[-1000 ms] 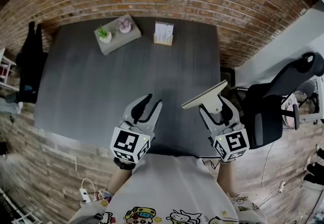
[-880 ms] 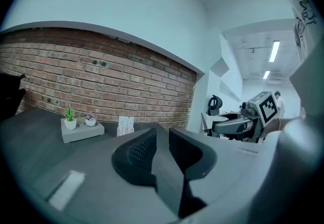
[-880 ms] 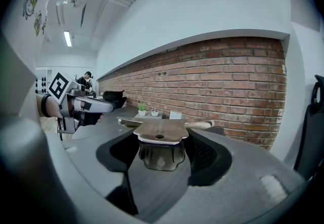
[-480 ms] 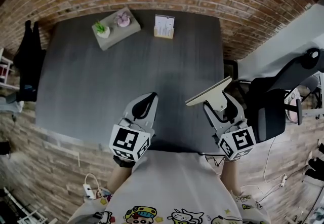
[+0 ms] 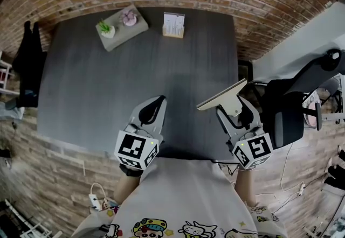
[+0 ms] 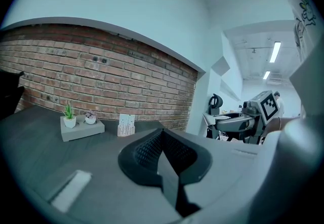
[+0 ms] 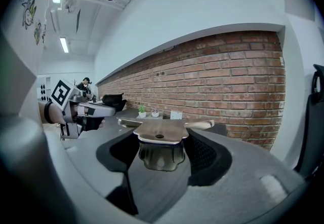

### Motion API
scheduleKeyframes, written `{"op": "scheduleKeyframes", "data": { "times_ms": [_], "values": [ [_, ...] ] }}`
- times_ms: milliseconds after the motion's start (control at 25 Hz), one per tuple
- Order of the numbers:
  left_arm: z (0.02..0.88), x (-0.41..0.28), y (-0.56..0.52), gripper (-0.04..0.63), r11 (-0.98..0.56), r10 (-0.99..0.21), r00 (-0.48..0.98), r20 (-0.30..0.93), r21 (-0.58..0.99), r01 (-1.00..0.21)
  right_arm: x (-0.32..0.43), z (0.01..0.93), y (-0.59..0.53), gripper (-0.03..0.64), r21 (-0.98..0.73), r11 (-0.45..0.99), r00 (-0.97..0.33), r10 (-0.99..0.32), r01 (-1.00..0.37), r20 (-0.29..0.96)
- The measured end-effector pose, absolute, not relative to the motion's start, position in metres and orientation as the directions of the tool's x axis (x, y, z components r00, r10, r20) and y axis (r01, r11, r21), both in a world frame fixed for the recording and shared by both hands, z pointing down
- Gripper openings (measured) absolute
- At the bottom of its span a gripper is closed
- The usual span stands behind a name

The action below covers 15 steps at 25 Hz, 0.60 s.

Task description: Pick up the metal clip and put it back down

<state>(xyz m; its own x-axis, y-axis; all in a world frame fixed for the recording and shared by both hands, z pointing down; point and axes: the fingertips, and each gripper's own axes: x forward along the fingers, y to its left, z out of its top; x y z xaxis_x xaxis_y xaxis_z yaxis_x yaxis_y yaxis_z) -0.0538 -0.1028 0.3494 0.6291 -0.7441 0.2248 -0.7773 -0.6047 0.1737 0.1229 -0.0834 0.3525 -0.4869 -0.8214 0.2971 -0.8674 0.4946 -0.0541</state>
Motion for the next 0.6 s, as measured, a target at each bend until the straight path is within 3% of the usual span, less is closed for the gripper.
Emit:
{"op": "scheduleKeyframes", "data": {
  "times_ms": [600],
  "values": [
    [0.3494, -0.0549, -0.0992, -0.002, -0.597, -0.751, 0.62, 0.225, 0.169, -0.784, 0.1225, 0.3559, -0.0785, 0.285, -0.063, 0.492, -0.487, -0.821, -0.868, 0.296]
  ]
}}
